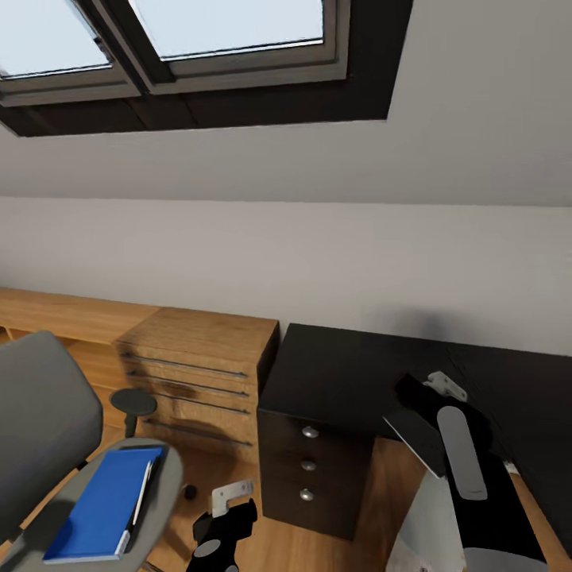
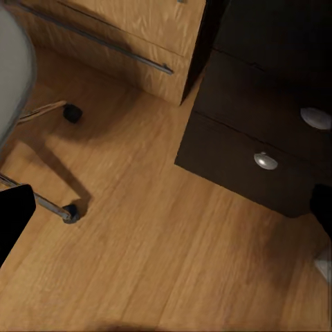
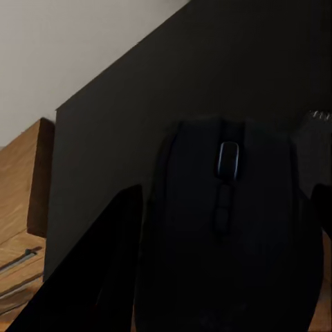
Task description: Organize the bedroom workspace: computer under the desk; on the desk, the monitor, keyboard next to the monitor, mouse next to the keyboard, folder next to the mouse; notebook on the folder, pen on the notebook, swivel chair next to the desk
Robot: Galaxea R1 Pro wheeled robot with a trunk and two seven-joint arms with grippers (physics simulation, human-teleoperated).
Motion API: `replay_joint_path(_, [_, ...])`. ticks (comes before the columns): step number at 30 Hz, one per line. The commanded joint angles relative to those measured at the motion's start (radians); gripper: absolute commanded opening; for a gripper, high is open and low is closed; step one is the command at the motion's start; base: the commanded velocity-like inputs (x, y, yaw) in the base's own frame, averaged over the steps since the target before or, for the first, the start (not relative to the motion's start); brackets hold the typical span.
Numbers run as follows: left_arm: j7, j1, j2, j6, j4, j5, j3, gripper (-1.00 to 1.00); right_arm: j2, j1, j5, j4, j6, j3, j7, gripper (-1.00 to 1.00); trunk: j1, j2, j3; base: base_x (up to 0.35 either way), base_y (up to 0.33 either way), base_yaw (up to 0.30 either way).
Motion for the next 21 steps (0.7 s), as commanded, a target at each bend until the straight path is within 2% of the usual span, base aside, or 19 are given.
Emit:
replay_joint_path(1, [0.007, -0.001, 0.0, 0.004, -0.002, 0.005, -0.002, 1.0, 0.001, -0.001, -0.01, 0.0, 0.002, 0.005, -0.022, -1.0, -0.004, 0.006, 0.002, 0.0, 0.0, -0.276])
replay_joint_path(7, [0.009, -0.001, 0.005, 0.015, -0.006, 0.004, 0.007, 1.0, -0.01, -0.002, 0.001, 0.055, 0.005, 0.07, -0.083, -1.0, -0.027, 0.048, 0.021, 0.0, 0.0, -0.292])
replay_joint_path(9, [0.01, -0.001, 0.006, 0.03, -0.006, 0.003, 0.007, 1.0, -0.019, -0.003, 0.039, 0.081, 0.007, 0.077, -0.096, -1.0, -0.035, 0.062, 0.027, 0.0, 0.0, -0.299])
replay_joint_path(12, [0.01, -0.001, 0.006, 0.039, -0.007, 0.002, 0.007, 1.0, -0.038, -0.004, 0.137, 0.101, 0.014, 0.082, -0.098, -1.0, -0.046, 0.083, 0.037, 0.0, 0.0, -0.3])
replay_joint_path(13, [0.01, -0.001, 0.005, 0.04, -0.008, 0.002, 0.008, 1.0, -0.054, -0.003, 0.16, 0.104, 0.02, 0.082, -0.097, -1.0, -0.05, 0.09, 0.04, 0.0, 0.0, -0.3])
replay_joint_path(15, [0.01, -0.001, 0.004, 0.042, -0.008, 0.002, 0.008, 1.0, -0.105, -0.002, 0.181, 0.114, 0.032, 0.082, -0.091, -1.0, -0.058, 0.104, 0.046, 0.0, 0.0, -0.3])
replay_joint_path(16, [0.01, -0.001, 0.004, 0.043, -0.01, 0.002, 0.008, 1.0, -0.203, -0.002, 0.194, 0.234, 0.035, 0.079, -0.002, -1.0, -0.058, 0.104, 0.046, 0.0, 0.0, -0.3])
replay_joint_path(18, [0.01, -0.001, 0.003, 0.043, -0.011, 0.002, 0.007, 1.0, -0.253, -0.002, 0.199, 0.288, 0.035, 0.078, 0.064, -1.0, -0.058, 0.104, 0.046, 0.0, 0.0, -0.3])
replay_joint_path(19, [0.011, -0.001, 0.002, 0.042, -0.011, 0.0, 0.001, 1.0, -0.287, -0.003, 0.202, 0.31, 0.034, 0.078, 0.103, -1.0, -0.058, 0.104, 0.046, 0.0, 0.0, -0.3])
replay_joint_path(21, [0.011, -0.001, 0.001, 0.041, -0.011, -0.003, -0.003, 1.0, -0.305, -0.003, 0.206, 0.321, 0.034, 0.079, 0.122, -1.0, -0.058, 0.104, 0.046, 0.0, 0.0, -0.3])
